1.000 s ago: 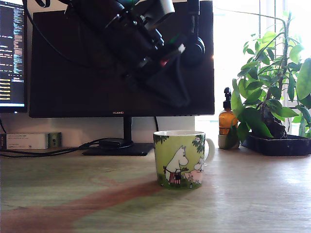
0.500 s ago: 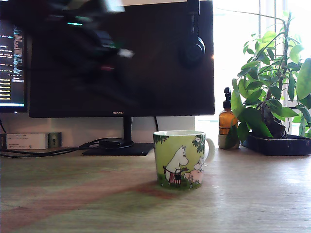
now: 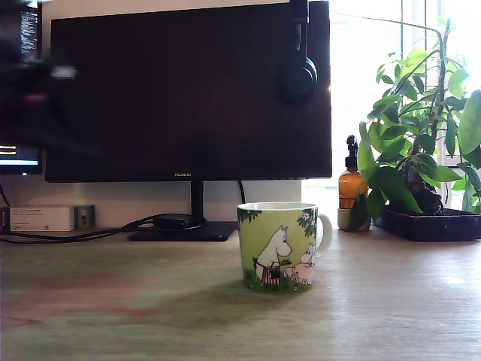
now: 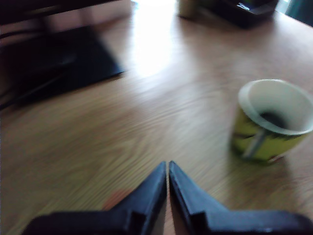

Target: Pick up the coffee capsules from the table one by one and drop them inside the nearest coffee cup

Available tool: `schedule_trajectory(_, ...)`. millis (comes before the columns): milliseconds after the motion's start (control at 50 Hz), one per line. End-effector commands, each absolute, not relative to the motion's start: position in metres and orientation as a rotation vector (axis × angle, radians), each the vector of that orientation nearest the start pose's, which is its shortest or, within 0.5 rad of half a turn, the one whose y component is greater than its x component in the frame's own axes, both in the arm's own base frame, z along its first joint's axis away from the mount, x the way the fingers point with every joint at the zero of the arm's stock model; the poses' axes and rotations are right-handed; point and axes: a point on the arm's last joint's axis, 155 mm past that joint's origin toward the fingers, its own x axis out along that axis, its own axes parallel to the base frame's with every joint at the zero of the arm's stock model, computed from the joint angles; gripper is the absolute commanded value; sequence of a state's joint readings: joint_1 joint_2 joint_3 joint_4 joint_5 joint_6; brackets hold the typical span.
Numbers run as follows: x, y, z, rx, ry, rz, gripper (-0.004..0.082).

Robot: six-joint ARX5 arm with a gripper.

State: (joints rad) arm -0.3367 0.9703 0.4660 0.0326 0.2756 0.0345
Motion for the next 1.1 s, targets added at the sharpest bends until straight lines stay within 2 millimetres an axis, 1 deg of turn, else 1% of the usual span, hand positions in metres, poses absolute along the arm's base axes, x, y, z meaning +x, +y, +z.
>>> schedule_trajectory(0,0.293,-0.150,0.142,0.036,0.451,-0.598,-0.0019)
schedule_trajectory(140,0.288,-0.131,0.150,0.021,0.392,-0.554,-0.0019)
schedule_trajectory(400,0.278,-0.112,0.168,0.014,0.287,-0.506,-0.0019)
schedule_trajectory(420,0.277,-0.111,0.169,-0.091,0.306,-0.488,-0.0019)
schedule_trajectory(440,0.276,-0.110,0.170,-0.091,0.300,-0.486,-0.0019)
schedule_trajectory(660,0.262,-0.107,0.173,-0.106,0.264,-0.488,-0.0019)
schedule_trajectory(1080,0.235,-0.109,0.213,-0.111,0.109,-0.537,-0.0019)
